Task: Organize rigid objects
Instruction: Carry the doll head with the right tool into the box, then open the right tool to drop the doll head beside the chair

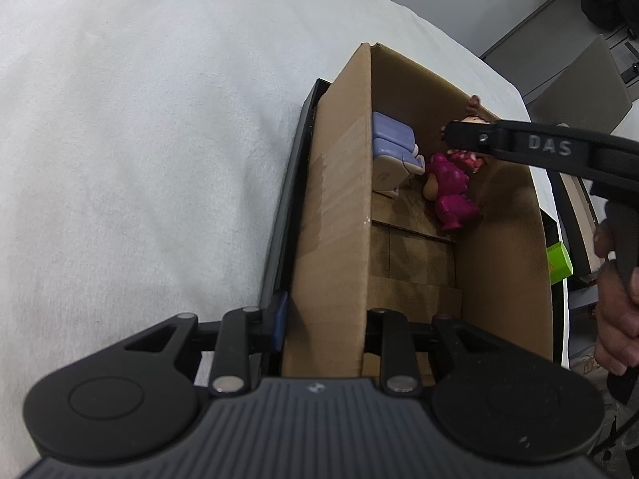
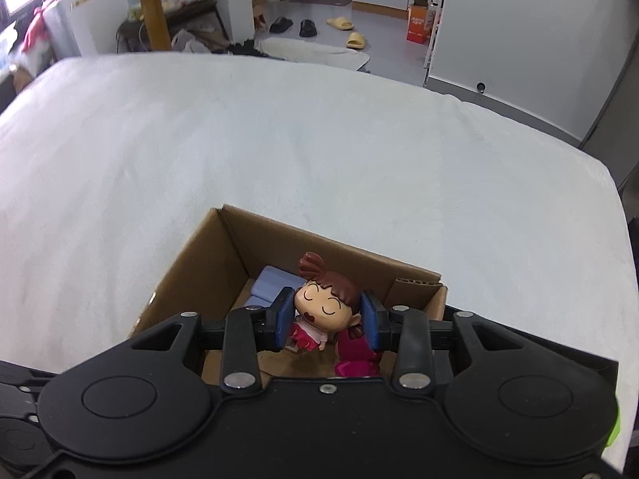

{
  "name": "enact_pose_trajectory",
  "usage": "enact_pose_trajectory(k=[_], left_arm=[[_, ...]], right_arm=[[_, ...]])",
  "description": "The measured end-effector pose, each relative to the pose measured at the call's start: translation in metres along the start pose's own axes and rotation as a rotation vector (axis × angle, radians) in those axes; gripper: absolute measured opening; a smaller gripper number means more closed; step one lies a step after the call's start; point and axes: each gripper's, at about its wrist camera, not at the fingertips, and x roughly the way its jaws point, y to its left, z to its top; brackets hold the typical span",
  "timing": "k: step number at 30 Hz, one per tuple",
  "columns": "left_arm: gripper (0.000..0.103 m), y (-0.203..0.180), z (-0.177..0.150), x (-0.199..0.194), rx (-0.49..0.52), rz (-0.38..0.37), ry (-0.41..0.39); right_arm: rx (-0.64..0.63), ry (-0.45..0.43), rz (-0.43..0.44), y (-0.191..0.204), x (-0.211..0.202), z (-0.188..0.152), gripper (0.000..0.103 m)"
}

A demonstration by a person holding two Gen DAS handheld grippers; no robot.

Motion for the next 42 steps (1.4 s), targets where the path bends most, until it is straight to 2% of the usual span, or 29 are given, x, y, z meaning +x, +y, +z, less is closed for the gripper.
enact_pose_trajectory(k=[7, 19, 30, 34, 36, 40, 42], left_arm=[[0.028, 0.001, -0.001, 0.001, 0.000, -0.002, -0.001], [0.028, 0.003, -0.002, 0.002, -0.003, -0.005, -0.002], [0.028, -0.001, -0.002, 0.001, 0.001, 0.008, -0.005], [0.027, -0.001, 0.000, 0.001, -0.018, 0.012, 0.002], [0.028, -0.001, 0.001, 0.002, -0.027, 0.010, 0.006], [0.028, -0.004, 0.000, 0.001, -0.021, 0.018, 0.005], [0.028, -0.004, 0.000, 0.001, -0.028, 0.022, 0.004]], right_arm=[[-0.064, 0.021, -0.068, 0.011, 0.012, 0.002, 0.038], [-0.024, 0.012, -0.027, 0.004, -0.006, -0.002, 0.037], [-0.005, 0.056, 0.010, 0.003, -0.023, -0.015, 0.038], [0.000, 0.048, 0.018, 0.002, -0.031, -0.023, 0.048], [0.006, 0.034, 0.022, 0.002, -0.038, -0.026, 0.058], [0.021, 0.005, 0.030, -0.002, -0.053, -0.032, 0.067], [0.035, -0.007, 0.031, -0.006, -0.059, -0.035, 0.076]])
